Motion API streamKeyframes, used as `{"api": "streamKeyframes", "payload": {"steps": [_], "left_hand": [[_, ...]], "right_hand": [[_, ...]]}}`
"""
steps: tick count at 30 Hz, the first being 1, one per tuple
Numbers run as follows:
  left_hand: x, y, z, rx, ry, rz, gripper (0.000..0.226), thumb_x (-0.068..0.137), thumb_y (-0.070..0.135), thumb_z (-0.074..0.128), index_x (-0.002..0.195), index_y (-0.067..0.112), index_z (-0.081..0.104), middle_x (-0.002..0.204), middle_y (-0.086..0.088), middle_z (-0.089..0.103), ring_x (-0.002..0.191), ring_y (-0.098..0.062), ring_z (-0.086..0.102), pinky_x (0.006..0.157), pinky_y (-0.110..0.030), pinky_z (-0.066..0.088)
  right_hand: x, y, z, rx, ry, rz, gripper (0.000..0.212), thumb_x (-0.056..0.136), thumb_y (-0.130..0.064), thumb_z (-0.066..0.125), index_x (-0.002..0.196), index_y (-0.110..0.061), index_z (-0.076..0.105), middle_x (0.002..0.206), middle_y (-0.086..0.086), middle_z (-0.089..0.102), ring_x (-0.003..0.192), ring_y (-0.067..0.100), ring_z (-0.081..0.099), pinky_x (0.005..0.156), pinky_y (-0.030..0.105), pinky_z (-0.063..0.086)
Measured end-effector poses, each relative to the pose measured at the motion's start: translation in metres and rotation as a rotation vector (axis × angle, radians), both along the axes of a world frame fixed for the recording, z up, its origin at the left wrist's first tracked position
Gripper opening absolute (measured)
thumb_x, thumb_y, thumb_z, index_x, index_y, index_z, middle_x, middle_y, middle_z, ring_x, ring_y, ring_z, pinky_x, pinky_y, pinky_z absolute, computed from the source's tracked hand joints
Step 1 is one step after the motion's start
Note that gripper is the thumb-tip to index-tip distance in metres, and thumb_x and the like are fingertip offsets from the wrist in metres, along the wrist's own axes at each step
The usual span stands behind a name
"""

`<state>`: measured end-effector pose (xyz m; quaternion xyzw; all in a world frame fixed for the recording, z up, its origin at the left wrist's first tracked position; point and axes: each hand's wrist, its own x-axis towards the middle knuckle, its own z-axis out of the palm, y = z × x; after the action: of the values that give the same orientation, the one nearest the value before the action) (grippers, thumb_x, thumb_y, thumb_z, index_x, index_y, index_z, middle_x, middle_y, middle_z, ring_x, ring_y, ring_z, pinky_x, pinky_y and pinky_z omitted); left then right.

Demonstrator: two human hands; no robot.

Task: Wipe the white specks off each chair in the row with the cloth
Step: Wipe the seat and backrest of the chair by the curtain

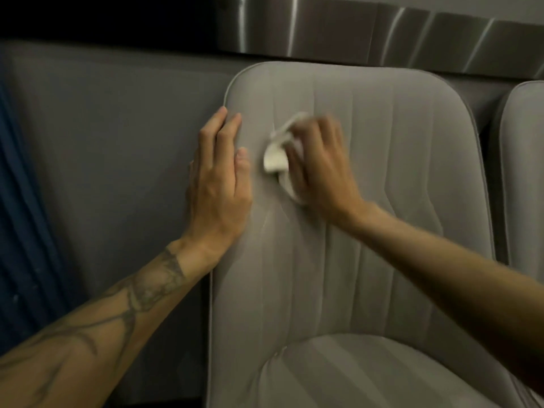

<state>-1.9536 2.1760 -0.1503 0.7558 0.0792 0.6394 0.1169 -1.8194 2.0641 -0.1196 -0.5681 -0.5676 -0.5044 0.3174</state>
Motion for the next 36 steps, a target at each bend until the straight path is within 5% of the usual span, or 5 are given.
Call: {"api": "streamKeyframes", "payload": {"steps": [11, 18, 26, 31, 36], "left_hand": [[-0.001, -0.002, 0.000, -0.008, 0.003, -0.001, 0.047, 0.109, 0.024, 0.035, 0.151, 0.008, 0.046, 0.160, -0.011, 0.037, 0.143, -0.017, 0.040, 0.117, -0.046, 0.038], [0.000, 0.000, 0.001, 0.000, -0.001, 0.007, 0.046, 0.110, 0.022, 0.035, 0.152, 0.007, 0.045, 0.159, -0.012, 0.037, 0.145, -0.019, 0.039, 0.120, -0.041, 0.034], [0.000, 0.000, -0.001, 0.016, -0.001, 0.018, 0.045, 0.109, 0.021, 0.035, 0.150, 0.006, 0.047, 0.158, -0.013, 0.038, 0.144, -0.019, 0.039, 0.120, -0.040, 0.034], [0.001, 0.003, 0.000, 0.030, -0.012, 0.019, 0.046, 0.108, 0.021, 0.035, 0.150, 0.004, 0.048, 0.157, -0.016, 0.040, 0.143, -0.023, 0.042, 0.118, -0.042, 0.036], [0.000, 0.003, -0.002, 0.008, -0.007, -0.007, 0.045, 0.109, 0.021, 0.035, 0.150, 0.007, 0.047, 0.158, -0.012, 0.039, 0.144, -0.020, 0.040, 0.119, -0.044, 0.036]], "right_hand": [[-0.025, -0.030, -0.120, -0.239, -0.026, 0.108, 0.023, 0.099, -0.017, 0.058, 0.119, -0.009, 0.050, 0.113, 0.012, 0.051, 0.096, 0.032, 0.052, 0.087, 0.040, 0.044], [-0.010, 0.008, -0.015, 0.207, 0.215, 0.011, 0.021, 0.100, -0.019, 0.053, 0.110, -0.001, 0.059, 0.112, 0.016, 0.056, 0.101, 0.031, 0.050, 0.089, 0.043, 0.044], [-0.034, -0.048, -0.189, -0.427, -0.028, 0.183, 0.020, 0.103, -0.023, 0.048, 0.120, -0.011, 0.047, 0.122, 0.009, 0.048, 0.103, 0.030, 0.053, 0.091, 0.039, 0.042], [-0.020, -0.008, -0.081, 0.024, 0.174, 0.034, 0.021, 0.100, -0.019, 0.052, 0.112, -0.002, 0.055, 0.113, 0.019, 0.054, 0.101, 0.033, 0.050, 0.090, 0.041, 0.042], [-0.061, -0.027, -0.167, -0.135, 0.212, 0.110, 0.028, 0.097, -0.024, 0.064, 0.117, -0.004, 0.060, 0.116, 0.016, 0.057, 0.105, 0.033, 0.056, 0.090, 0.044, 0.045]]}}
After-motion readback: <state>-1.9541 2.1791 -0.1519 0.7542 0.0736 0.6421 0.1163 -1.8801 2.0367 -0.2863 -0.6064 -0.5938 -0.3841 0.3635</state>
